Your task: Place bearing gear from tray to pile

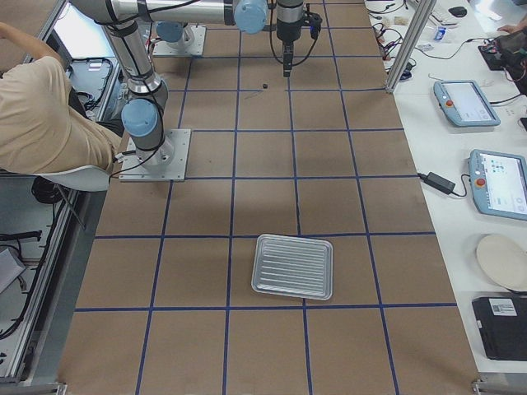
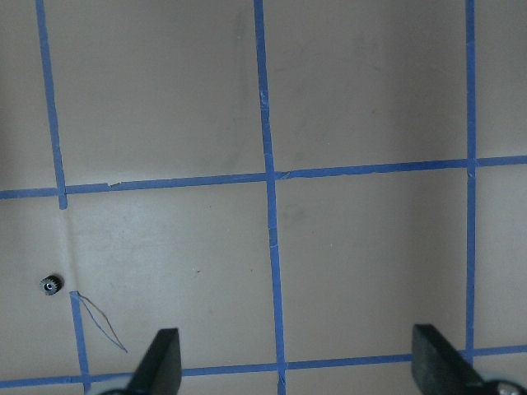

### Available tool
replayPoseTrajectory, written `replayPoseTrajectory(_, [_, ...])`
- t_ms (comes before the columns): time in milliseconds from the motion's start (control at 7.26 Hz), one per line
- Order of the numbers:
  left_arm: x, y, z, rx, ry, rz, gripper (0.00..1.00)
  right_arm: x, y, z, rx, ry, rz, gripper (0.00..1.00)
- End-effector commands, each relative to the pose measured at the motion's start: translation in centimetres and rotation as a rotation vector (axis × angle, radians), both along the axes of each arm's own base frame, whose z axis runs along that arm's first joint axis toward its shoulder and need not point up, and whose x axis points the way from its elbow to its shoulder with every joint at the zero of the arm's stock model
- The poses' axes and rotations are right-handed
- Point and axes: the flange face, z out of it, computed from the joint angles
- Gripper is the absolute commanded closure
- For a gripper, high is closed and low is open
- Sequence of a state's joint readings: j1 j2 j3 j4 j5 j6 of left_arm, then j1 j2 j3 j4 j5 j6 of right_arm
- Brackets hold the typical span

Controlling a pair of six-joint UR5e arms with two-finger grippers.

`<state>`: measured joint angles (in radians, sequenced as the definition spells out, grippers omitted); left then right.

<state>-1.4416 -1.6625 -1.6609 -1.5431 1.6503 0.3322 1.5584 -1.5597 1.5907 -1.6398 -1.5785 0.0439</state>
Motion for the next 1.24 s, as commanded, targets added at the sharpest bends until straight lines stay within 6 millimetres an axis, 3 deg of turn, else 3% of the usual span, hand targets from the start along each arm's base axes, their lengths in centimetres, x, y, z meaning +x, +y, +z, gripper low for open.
replayPoseTrajectory(0, [9.8, 1.9, -0.8, 0.041, 0.062, -0.089, 1.0, 0.0, 0.0, 0.0, 0.0, 0.0, -0.001, 0.0])
replayPoseTrajectory(138, [15.5, 2.7, -2.0, 0.04, 0.095, -0.094, 1.0, 0.0, 0.0, -0.1, 0.001, 0.0, 0.001, 0.0])
replayPoseTrajectory(275, [19.9, 3.0, -3.8, 0.03, 0.107, -0.059, 1.0, 0.0, 0.0, -0.1, 0.001, 0.0, 0.001, 0.0])
replayPoseTrajectory(413, [22.6, 2.8, -5.3, -0.001, 0.097, -0.088, 1.0, 0.0, 0.0, -0.1, 0.001, 0.0, 0.001, 0.0])
replayPoseTrajectory(551, [24.0, 2.9, -7.8, -0.02, 0.076, -0.11, 1.0, 0.0, 0.0, -0.1, 0.001, 0.0, 0.001, 0.0])
replayPoseTrajectory(826, [23.5, 4.9, -12.9, -0.051, 0.056, -0.13, 1.0, 0.0, 0.0, -0.1, 0.001, 0.0, 0.001, 0.0])
replayPoseTrajectory(1101, [25.4, 6.7, -14.7, -0.047, 0.065, -0.091, 1.0, 0.0, 0.0, -0.1, 0.001, 0.0, 0.003, 0.0])
